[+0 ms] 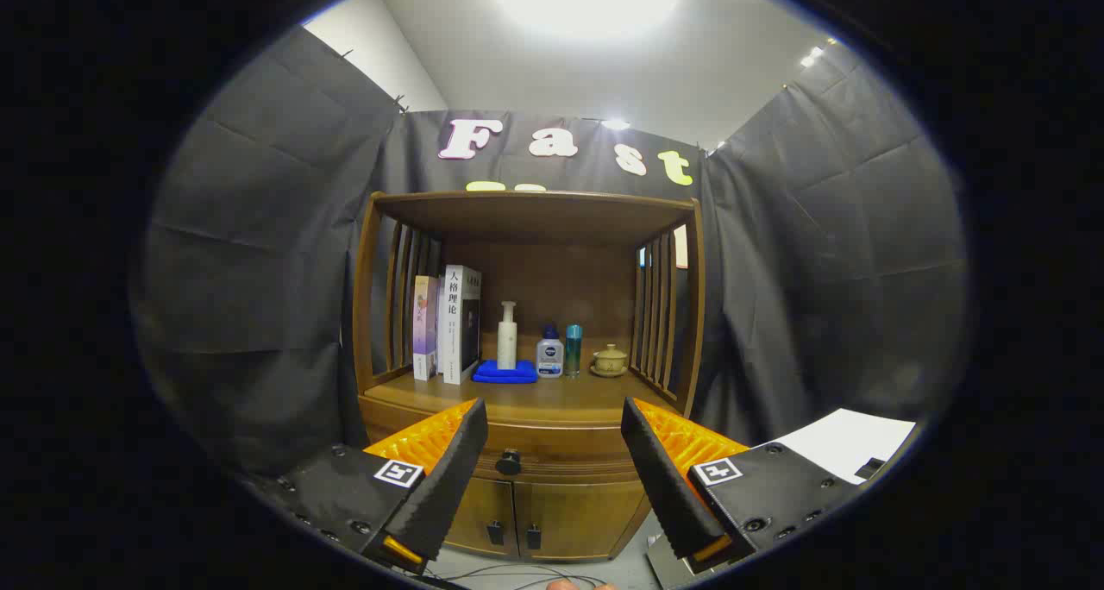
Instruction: Pull open the drawer, take out the items inside it, and place them on the countertop above the cabinet.
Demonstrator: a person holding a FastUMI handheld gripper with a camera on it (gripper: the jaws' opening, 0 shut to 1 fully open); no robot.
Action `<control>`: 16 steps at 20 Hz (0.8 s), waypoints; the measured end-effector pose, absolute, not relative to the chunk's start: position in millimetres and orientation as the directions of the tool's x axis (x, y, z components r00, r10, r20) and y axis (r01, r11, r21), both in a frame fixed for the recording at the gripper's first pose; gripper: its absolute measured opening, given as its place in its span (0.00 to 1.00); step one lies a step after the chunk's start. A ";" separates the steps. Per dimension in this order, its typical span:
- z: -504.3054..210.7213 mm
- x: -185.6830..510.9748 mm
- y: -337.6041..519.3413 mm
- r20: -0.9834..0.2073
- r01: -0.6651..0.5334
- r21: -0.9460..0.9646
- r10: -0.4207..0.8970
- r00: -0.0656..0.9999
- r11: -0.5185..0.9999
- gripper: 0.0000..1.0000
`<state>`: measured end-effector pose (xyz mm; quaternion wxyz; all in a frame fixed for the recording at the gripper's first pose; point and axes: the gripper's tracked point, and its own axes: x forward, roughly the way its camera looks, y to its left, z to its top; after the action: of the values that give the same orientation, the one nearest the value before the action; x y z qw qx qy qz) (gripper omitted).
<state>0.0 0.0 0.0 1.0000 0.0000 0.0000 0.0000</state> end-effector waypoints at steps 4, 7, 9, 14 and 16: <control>-3.5 0.8 3.3 -0.005 -0.009 -0.002 0.009 1.000 1.000 0.98; -6.5 2.2 3.0 -0.008 -0.006 -0.007 0.006 1.000 1.000 0.98; -9.1 3.2 2.2 -0.012 -0.005 -0.006 0.005 1.000 1.000 0.98; -18.1 7.8 -4.1 -0.020 0.004 0.002 -0.004 1.000 1.000 0.98; -24.7 11.5 -5.3 -0.029 0.003 0.014 -0.003 1.000 1.000 0.98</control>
<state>11.5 -5.3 -24.7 0.9999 0.0069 0.0146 -0.0016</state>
